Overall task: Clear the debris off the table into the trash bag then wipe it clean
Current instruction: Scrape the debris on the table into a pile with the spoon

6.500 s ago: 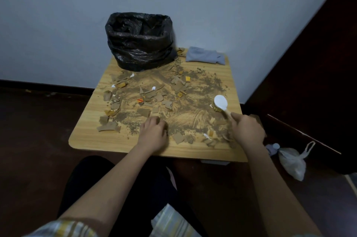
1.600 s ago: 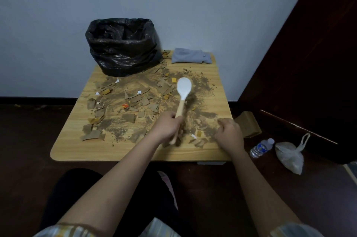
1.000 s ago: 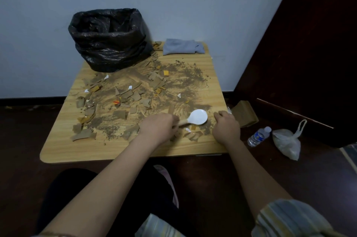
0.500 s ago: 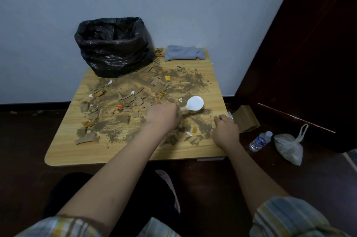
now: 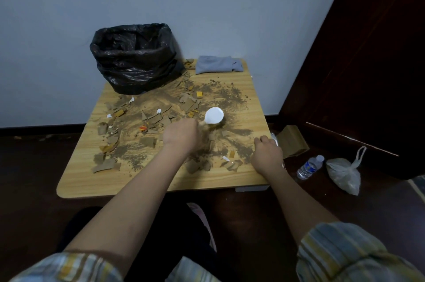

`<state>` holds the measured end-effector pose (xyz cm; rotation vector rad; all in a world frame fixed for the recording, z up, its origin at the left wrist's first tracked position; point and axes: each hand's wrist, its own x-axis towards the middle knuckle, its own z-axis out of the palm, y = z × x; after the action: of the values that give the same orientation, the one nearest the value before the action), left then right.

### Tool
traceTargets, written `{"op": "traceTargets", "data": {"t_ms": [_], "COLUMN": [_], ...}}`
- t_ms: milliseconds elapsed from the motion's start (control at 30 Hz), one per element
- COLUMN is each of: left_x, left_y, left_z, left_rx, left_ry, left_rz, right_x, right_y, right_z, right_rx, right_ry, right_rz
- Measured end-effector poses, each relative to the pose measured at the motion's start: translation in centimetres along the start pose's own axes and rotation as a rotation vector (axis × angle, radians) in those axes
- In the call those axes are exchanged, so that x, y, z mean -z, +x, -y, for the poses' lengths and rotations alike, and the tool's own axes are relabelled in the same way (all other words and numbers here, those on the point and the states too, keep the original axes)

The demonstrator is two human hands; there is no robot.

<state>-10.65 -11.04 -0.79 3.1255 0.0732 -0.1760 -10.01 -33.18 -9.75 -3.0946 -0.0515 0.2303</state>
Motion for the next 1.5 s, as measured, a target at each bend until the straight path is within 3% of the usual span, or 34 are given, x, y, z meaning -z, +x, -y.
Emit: {"op": "traceTargets", "data": {"t_ms": [233, 433, 700, 900, 1100, 1500], "left_x": [-0.3, -0.5, -0.8, -1.0, -1.2, -0.6], "left_y": [0.4, 0.6, 0.5, 2.0, 3.1, 3.8], "left_z": [0.0, 1.1, -0.5, -0.9, 1.1, -0.4], "left_rx": [-0.034, 0.06, -0.117, -0.05, 0.077, 0.001], "left_ry": [0.008, 0.015, -0.023, -0.036, -0.065, 0.0], "left_rz": [0.085, 0.067, 0.04, 0.104, 0.06, 0.106], "right_x": [-0.2, 0.0, -0.1, 0.0, -0.3, -0.2], "right_y": [-0.1, 0.1, 0.1, 0.1, 0.2, 0.3], "right_z": [0.2, 0.2, 0.3, 0.3, 0.2, 0.2], "right_rx": [0.0, 0.002, 0.006, 0.018, 0.029, 0.031], "right_ry": [-0.042, -0.035, -0.058, -0.085, -0.101, -0.095], "right_rz": [-0.021, -0.007, -0.004, 0.005, -0.01, 0.001]}}
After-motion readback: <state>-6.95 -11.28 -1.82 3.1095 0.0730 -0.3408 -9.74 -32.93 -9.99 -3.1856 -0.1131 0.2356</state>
